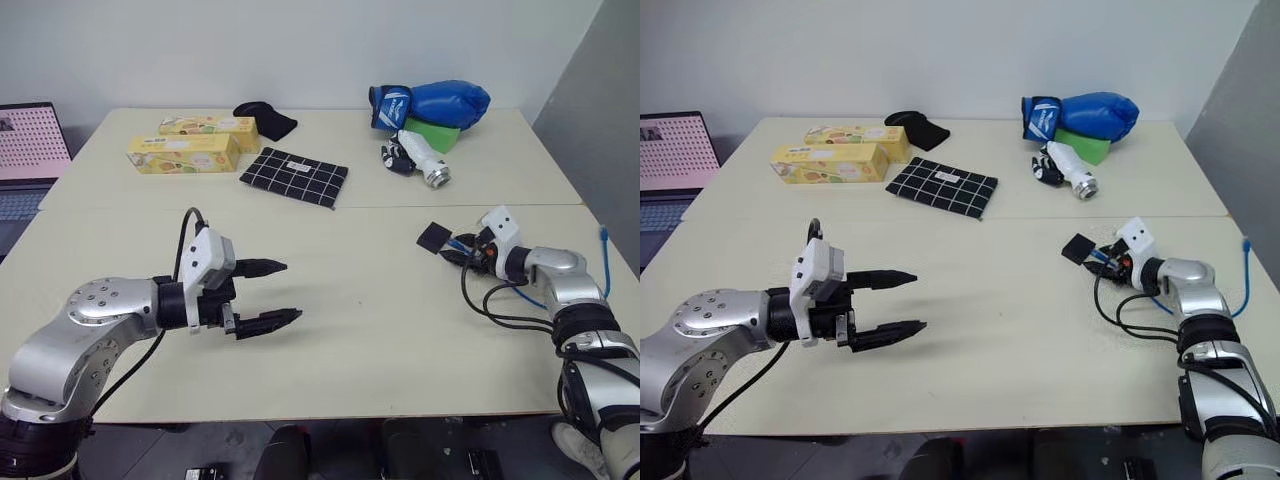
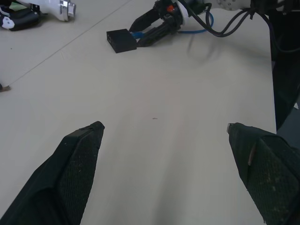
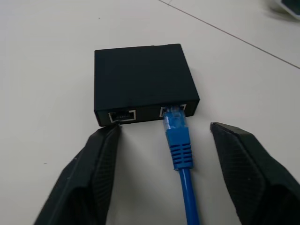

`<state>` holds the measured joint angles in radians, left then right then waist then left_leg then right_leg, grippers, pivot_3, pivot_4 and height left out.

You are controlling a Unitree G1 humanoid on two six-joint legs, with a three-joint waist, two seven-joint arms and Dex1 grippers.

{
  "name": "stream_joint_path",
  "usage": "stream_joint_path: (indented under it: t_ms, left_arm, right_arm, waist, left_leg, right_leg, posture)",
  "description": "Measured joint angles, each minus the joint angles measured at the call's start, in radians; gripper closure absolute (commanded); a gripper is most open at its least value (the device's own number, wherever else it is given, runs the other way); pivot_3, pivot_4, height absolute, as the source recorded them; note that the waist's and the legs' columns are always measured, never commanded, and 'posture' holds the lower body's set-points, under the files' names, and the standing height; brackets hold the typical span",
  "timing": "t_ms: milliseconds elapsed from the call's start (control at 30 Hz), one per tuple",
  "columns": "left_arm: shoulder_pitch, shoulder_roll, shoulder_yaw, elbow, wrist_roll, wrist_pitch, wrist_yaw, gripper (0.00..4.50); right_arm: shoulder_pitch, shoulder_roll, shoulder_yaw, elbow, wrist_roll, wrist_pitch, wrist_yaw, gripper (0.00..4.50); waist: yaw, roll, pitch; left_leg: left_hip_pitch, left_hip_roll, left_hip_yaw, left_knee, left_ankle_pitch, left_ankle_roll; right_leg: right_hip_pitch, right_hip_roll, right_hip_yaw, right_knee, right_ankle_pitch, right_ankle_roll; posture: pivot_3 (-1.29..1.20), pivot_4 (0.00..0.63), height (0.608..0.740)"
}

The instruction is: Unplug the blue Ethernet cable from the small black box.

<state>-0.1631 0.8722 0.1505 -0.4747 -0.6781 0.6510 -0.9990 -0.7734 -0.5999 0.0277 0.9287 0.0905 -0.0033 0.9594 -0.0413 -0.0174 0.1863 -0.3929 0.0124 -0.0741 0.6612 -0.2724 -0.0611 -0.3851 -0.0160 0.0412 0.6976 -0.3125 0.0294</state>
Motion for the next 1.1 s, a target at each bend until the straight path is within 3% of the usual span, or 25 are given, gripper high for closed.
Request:
stream_joint_path:
  t_ms: [200, 300, 533, 767, 1100]
  left_arm:
    - [-0.022, -0.011, -0.017, 0.036, 0.020, -0.016, -0.013, 0.00]
    - [-0.032, -0.016, -0.028, 0.049, 0.024, -0.025, -0.012, 0.00]
    - [-0.061, -0.070, -0.029, 0.111, 0.004, 0.033, 0.051, 0.00]
    - [-0.079, -0.172, -0.002, 0.127, -0.200, 0.234, 0.136, 0.00]
    - [-0.087, -0.310, 0.009, 0.133, -0.278, 0.282, 0.251, 0.00]
  right_arm:
    - [-0.017, -0.018, 0.035, 0.014, -0.041, -0.056, 0.045, 3.75]
    - [-0.008, -0.023, 0.048, -0.021, -0.068, -0.080, 0.051, 4.33]
    - [0.034, -0.037, 0.093, -0.262, -0.090, -0.173, 0.113, 4.33]
    - [0.010, -0.004, 0.202, -0.599, -0.151, -0.390, 0.131, 4.33]
    - [0.007, 0.059, 0.270, -0.805, -0.132, -0.348, 0.153, 4.33]
  waist:
    - [0.002, 0.000, 0.000]
    - [0.001, 0.000, 0.000]
    - [-0.003, 0.000, 0.000]
    - [-0.008, 0.001, 0.000]
    - [0.009, 0.000, 0.000]
  left_leg:
    - [0.000, 0.000, 0.000, 0.000, 0.000, 0.000]
    - [0.000, 0.000, 0.000, 0.000, 0.000, 0.000]
    - [-0.001, 0.001, -0.002, 0.000, 0.000, 0.000]
    - [-0.002, 0.001, -0.005, 0.001, 0.000, 0.000]
    - [-0.002, 0.001, -0.006, 0.001, 0.001, -0.001]
  right_leg:
    - [0.000, 0.000, 0.000, 0.000, 0.000, 0.000]
    - [0.000, 0.000, 0.000, 0.000, 0.000, 0.000]
    - [-0.002, -0.001, 0.000, 0.000, 0.000, 0.000]
    - [-0.002, -0.002, -0.001, 0.000, 0.000, 0.000]
    - [-0.002, -0.003, -0.001, 0.000, 0.000, 0.000]
  posture:
    - [0.00, 0.150, 0.740]
    - [0.00, 0.150, 0.740]
    - [0.00, 0.150, 0.740]
    - [0.00, 0.150, 0.740]
    - [0.00, 0.150, 0.740]
